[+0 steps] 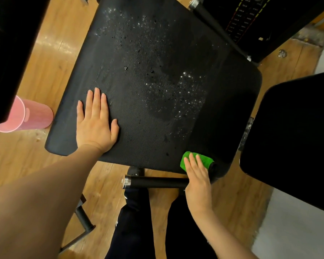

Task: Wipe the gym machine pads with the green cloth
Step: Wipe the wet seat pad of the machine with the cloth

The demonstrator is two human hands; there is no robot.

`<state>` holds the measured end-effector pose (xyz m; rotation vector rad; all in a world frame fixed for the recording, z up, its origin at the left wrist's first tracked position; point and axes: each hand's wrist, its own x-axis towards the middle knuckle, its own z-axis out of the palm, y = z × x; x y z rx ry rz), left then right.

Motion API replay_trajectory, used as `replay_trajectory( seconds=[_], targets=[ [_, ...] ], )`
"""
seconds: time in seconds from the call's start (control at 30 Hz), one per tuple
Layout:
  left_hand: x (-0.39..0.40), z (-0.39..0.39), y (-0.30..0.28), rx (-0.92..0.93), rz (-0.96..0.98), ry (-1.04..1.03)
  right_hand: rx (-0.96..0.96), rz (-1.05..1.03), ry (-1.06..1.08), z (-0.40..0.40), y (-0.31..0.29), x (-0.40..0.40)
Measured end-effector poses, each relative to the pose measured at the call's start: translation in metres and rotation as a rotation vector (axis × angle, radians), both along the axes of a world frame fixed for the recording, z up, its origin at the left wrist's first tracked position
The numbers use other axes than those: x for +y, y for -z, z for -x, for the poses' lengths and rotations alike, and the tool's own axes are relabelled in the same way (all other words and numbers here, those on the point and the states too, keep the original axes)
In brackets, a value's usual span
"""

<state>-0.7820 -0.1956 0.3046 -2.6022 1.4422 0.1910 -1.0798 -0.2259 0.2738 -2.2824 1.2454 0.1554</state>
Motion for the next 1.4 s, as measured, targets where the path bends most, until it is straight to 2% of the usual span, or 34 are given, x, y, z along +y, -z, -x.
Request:
replay_trajectory(
  seconds=[0.17, 0.23, 0.33, 0.43, 0.53, 0.63, 0.77, 0.83, 0.97, 1.1, 1.2, 1.3, 1.4],
  targets=[
    [0.0, -0.001, 0.0, -0.002, 0.002, 0.0, -0.147, 0.033, 0.018, 0.0, -0.002, -0.004],
    [0.0, -0.001, 0.0, 0.0, 0.011, -0.002, -0.223, 0.086, -0.148, -0.008, -0.005, -0.004],
    [0.001, 0.0, 0.0, -0.001, 0.01, -0.004, -0.192, 0.119, -0.467, -0.01, -0.002, -0.009],
    [0.001, 0.0, 0.0, -0.005, 0.008, -0.004, -0.183, 0.107, -0.617, 0.012, 0.012, -0.026],
    [0.001, 0.0, 0.0, 0.003, 0.008, -0.004, -0.136, 0.109, -0.667, 0.038, 0.015, -0.035],
    [0.002, 0.001, 0.0, 0.007, 0.01, -0.001, -0.088, 0.072, -0.57, 0.045, 0.006, -0.033],
    [0.001, 0.0, 0.0, 0.001, 0.007, 0.003, -0.219, 0.005, -0.082, 0.016, -0.016, -0.051],
    [0.001, -0.001, 0.0, 0.004, 0.006, 0.002, -0.224, 0.029, 0.085, -0.007, -0.024, -0.084],
    [0.001, 0.0, -0.001, 0.012, 0.014, 0.003, -0.147, 0.093, 0.086, -0.051, -0.015, -0.164],
    [0.002, 0.0, -0.002, 0.017, 0.023, 0.007, -0.132, 0.102, 0.062, -0.065, 0.005, -0.172],
    [0.002, -0.002, 0.0, 0.004, 0.022, 0.012, -0.202, 0.111, 0.129, -0.061, 0.008, -0.178],
    [-0.001, -0.003, 0.0, 0.001, 0.019, 0.014, -0.24, 0.198, 0.223, -0.07, 0.001, -0.22],
    [0.0, -0.003, 0.0, -0.003, 0.015, 0.023, -0.163, 0.263, 0.195, -0.084, -0.001, -0.275]
  ],
)
